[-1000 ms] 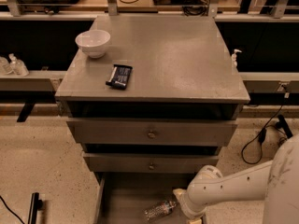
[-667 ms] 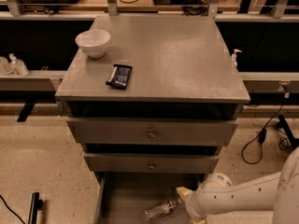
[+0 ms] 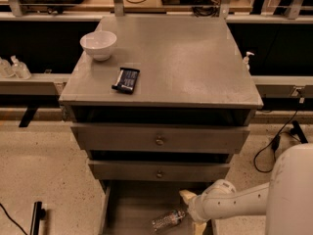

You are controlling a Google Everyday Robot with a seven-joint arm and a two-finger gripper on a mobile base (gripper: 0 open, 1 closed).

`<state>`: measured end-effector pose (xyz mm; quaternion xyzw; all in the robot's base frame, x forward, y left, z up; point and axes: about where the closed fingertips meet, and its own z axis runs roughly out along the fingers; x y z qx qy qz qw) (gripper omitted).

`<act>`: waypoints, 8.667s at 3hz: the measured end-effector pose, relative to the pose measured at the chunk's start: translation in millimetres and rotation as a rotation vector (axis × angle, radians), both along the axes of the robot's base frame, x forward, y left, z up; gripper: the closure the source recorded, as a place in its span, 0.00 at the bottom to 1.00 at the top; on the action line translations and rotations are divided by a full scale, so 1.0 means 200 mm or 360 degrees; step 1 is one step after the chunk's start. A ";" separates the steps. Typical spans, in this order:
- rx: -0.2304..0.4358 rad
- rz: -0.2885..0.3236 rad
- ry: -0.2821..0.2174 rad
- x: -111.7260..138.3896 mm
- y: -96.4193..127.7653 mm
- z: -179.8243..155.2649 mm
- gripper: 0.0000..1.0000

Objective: Pick water bottle from bottom drawer and place on counter

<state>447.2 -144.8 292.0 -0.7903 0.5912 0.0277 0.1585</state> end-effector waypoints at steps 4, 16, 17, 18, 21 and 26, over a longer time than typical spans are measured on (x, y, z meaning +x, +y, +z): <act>0.0423 -0.0144 0.0199 0.11 0.22 -0.43 0.00; 0.0460 -0.0249 0.0373 0.20 0.19 -0.80 0.37; 0.0444 -0.0251 0.0389 0.21 0.18 -0.88 0.39; 0.0472 -0.0243 0.0379 0.21 0.19 -0.89 0.55; 0.0795 -0.0116 0.0152 0.11 0.27 -0.39 1.00; 0.1005 0.0302 0.0016 -0.11 0.26 0.88 1.00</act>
Offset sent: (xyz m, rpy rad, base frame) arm 0.0275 0.0367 -0.1083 0.3976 0.1475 -0.0219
